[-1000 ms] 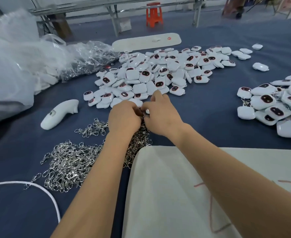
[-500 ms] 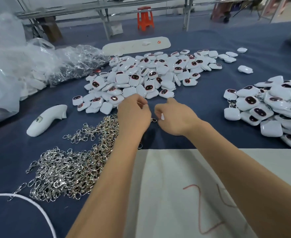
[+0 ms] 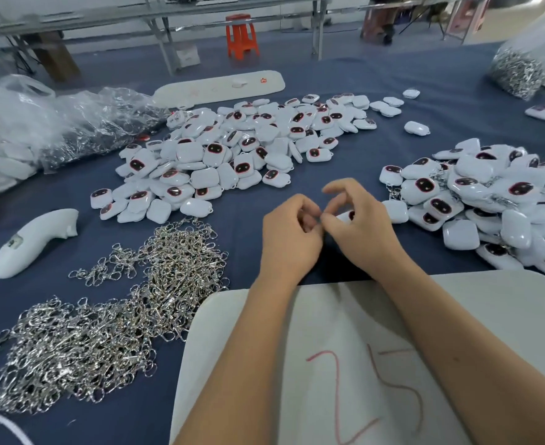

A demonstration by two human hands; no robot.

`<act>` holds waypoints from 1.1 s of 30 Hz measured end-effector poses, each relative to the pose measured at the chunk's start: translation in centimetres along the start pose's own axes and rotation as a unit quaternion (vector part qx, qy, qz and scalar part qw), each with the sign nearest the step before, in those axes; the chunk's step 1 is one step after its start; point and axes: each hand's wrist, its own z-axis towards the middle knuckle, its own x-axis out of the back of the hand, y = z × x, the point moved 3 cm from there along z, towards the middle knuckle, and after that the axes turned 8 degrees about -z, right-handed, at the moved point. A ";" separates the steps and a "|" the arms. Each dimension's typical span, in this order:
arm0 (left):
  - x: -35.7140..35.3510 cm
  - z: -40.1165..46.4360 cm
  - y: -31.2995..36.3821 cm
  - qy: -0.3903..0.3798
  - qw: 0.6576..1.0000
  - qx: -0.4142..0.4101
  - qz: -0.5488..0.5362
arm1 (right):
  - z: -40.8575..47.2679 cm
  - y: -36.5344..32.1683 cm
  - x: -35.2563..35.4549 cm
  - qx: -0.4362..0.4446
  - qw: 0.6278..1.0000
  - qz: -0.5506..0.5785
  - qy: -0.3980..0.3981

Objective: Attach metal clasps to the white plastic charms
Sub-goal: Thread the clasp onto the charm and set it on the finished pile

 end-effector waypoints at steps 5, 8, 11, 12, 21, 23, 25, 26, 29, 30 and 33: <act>1.6 0.5 -1.0 0.073 0.978 0.029 -0.193 | 0.2 0.2 -0.5 0.029 0.992 0.102 -0.064; 1.0 0.4 -0.3 0.001 0.976 -0.002 -0.218 | 0.2 0.2 -0.6 0.042 0.990 0.100 -0.091; 0.7 0.4 -0.1 -0.009 0.975 -0.015 -0.223 | 0.1 0.3 -0.4 0.050 0.984 0.140 -0.099; 0.6 0.4 -0.2 -0.007 0.976 -0.020 -0.217 | 0.0 0.4 -0.3 0.055 0.983 0.150 -0.094; 0.3 0.4 -0.5 -0.021 0.972 0.004 -0.233 | 0.1 0.9 0.3 0.042 0.985 0.167 -0.027; 0.6 0.6 -0.8 -0.012 0.973 0.028 -0.231 | 0.1 0.9 0.2 0.037 0.984 0.173 -0.016; 0.6 0.8 -0.9 -0.015 0.975 0.029 -0.220 | 0.0 0.9 0.3 0.025 0.984 0.177 0.011; 0.6 0.8 -1.0 -0.015 0.978 0.022 -0.209 | 0.0 1.0 0.3 0.019 0.984 0.173 0.027; 0.6 0.9 -1.0 0.009 0.990 -0.015 -0.142 | -0.1 0.9 0.4 0.026 0.989 0.134 0.060; 0.5 0.8 -0.9 0.021 0.992 -0.028 -0.123 | -0.1 0.8 0.5 0.032 0.990 0.121 0.070; 0.6 0.6 -0.7 0.038 0.993 -0.049 -0.101 | -0.4 0.4 0.5 0.053 0.992 0.069 0.094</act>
